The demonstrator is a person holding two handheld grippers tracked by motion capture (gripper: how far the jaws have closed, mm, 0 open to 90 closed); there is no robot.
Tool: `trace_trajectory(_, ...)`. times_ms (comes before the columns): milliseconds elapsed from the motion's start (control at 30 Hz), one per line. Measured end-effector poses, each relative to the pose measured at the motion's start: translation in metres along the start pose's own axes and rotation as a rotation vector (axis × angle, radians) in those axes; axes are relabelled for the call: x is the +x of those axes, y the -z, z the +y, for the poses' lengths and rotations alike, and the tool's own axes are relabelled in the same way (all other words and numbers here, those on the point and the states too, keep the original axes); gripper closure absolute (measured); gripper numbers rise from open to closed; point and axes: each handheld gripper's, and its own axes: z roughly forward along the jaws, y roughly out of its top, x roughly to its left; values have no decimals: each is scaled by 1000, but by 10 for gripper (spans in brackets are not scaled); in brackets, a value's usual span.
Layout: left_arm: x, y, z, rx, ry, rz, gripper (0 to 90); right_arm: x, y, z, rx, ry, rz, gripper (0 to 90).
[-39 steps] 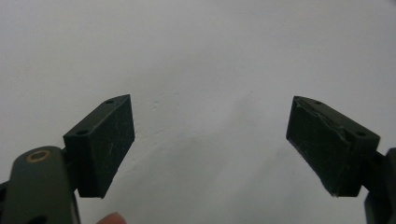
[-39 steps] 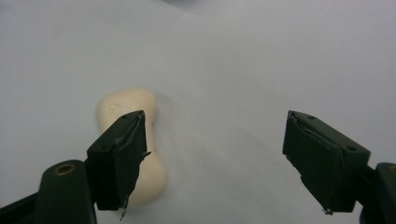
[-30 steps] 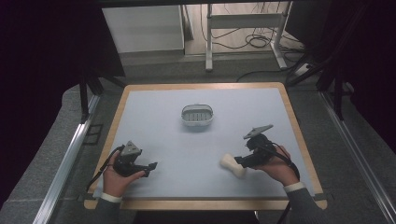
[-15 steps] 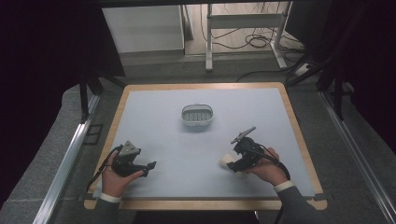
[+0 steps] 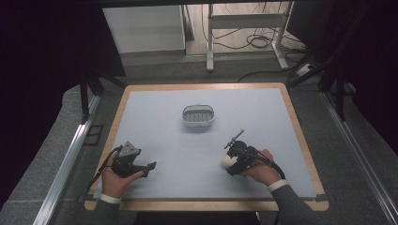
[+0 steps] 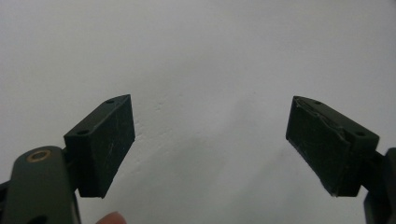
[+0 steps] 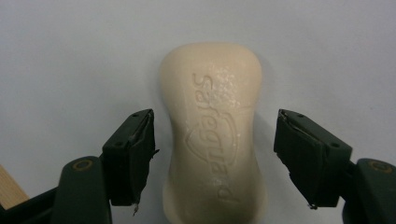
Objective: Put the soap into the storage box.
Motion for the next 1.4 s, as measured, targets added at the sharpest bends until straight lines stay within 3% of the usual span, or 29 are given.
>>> trace_trajectory(167, 1, 1, 0, -1, 4, 0, 160, -2, -4, 1, 24, -13, 0, 369)
trace_trajectory(233, 1, 1, 0, 1, 3, 2, 161, -2, -6, 1, 42, -11, 16, 447)
trace_trajectory(567, 0, 1, 0, 0, 2, 5, 160, -2, -6, 4, 58, 5, 24, 489)
trace_trajectory(933, 0, 2, 0, -6, 5, 8, 160, -9, 14, 15, 9, 21, 18, 490)
trace_trajectory(1033, 0, 1, 0, -3, 5, 5, 160, -12, 21, 19, -31, 38, 21, 490)
trace_trajectory(1400, 1, 0, -1, 2, 6, 4, 161, -23, 30, 41, -63, 64, 35, 490)
